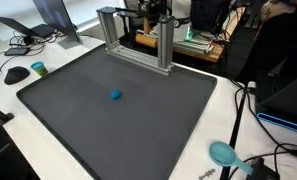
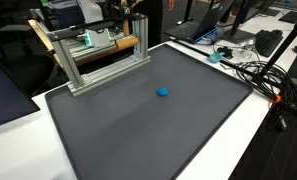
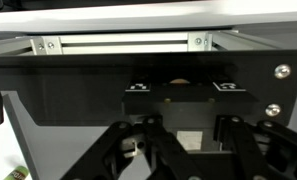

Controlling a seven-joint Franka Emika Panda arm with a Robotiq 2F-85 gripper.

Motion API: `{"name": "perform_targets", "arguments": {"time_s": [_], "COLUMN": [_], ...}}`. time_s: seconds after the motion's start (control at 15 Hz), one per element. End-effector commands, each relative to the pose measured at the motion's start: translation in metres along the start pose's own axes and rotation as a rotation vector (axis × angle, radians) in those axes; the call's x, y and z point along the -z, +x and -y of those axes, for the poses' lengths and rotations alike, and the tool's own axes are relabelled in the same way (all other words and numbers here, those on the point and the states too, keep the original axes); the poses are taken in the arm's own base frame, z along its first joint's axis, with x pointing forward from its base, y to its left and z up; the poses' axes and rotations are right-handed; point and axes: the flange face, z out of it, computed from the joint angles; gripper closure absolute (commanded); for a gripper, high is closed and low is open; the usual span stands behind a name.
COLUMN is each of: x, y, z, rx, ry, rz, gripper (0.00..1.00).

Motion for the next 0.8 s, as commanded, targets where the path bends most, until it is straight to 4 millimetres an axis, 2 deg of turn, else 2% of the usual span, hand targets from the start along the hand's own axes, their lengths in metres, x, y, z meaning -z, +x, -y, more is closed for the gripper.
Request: {"name": "perform_targets", "arguments": {"time_s": [0.0,0.27,0.4,0.6,0.73], "x": [0.020,0.037,0.039,0.030,0.015], "y": [0.019,0.051,0.072,0.103,0.122], "z": [0.002,0.005,0.010,0.018,0.022], "rx": [-0.039,-0.044,-0.037,-0.027,-0.013], "ry": [0.011,0.021,0.020,0.020,0.018], "rz": [-0.089,-0.181,-0.211,-0.239,-0.251], "gripper": [0.78,0.78,0.78,0.78,0.78]}}
